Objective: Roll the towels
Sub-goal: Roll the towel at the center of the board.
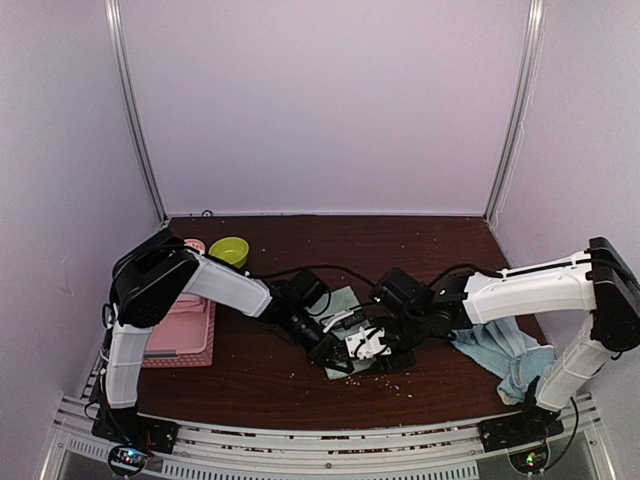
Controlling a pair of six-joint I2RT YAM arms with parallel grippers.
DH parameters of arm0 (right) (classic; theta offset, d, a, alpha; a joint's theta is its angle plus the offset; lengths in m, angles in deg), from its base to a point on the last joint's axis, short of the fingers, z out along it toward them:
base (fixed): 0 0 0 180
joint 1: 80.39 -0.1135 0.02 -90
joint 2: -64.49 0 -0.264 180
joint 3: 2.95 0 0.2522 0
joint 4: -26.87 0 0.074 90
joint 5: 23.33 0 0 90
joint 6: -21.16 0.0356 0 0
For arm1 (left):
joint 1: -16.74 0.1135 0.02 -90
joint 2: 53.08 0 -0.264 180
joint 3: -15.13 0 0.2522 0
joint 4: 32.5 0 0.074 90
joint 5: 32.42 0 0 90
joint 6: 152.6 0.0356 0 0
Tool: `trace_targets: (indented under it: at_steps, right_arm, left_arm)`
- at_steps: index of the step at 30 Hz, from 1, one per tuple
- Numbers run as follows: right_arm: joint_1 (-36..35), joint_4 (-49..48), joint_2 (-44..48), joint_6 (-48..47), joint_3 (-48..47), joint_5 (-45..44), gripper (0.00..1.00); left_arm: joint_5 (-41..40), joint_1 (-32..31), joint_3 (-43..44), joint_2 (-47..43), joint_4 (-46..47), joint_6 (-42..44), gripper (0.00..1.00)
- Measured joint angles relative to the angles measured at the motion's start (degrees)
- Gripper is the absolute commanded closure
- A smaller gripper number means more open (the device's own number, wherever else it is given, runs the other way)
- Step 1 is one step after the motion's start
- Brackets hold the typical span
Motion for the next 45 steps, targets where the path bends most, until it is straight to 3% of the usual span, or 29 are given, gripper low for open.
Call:
trace_targets:
  at_steps: [8,11,14,17,19,20,27,34,37,45]
  right_arm:
    - [-0.3,-2.9,-5.0,-1.1,0.9,-0.9,0.58]
    - [-0.3,-4.4,-6.4,-1.0,1.3,-1.6,0.70]
    - [-0.3,-5.9,-7.4,-0.9,1.3,-2.7,0.88]
    - [-0.3,-5.8,-8.1,-0.8,0.3,-3.5,0.94]
    - [-0.3,-4.7,-8.2,-0.6,-0.4,-3.5,0.95]
    - [-0.3,-3.9,-8.3,-0.6,-0.9,-3.5,0.96]
    - [-0.3,9.0,-10.4,2.1,-7.9,1.5,0.97]
    - [0.5,22.6,-18.7,4.2,-18.5,10.9,0.98]
    - [2.4,27.5,-22.7,4.0,-22.7,14.8,0.98]
    - [8.5,40.4,-33.7,1.2,-33.7,25.9,0.99]
  left_arm:
    - [0.0,0.0,0.2,0.1,-0.3,0.0,0.86]
    - [0.2,0.0,0.3,0.1,-0.5,-0.1,0.80]
    - [0.5,0.0,0.4,0.1,-0.6,0.0,0.71]
    - [-0.4,-0.1,0.4,-0.9,-1.4,0.3,0.62]
    - [-2.6,-0.1,-0.3,-2.3,-1.9,0.4,0.42]
    - [-3.9,0.0,-1.0,-3.4,-1.9,0.7,0.37]
    - [-14.3,2.4,-10.3,-14.8,-1.7,0.4,0.38]
    - [-30.4,4.2,-16.2,-26.1,-1.2,-1.1,0.36]
    - [-38.4,5.2,-19.4,-31.0,-0.7,-2.9,0.35]
    - [-48.2,8.7,-23.1,-37.9,0.0,-4.2,0.39]
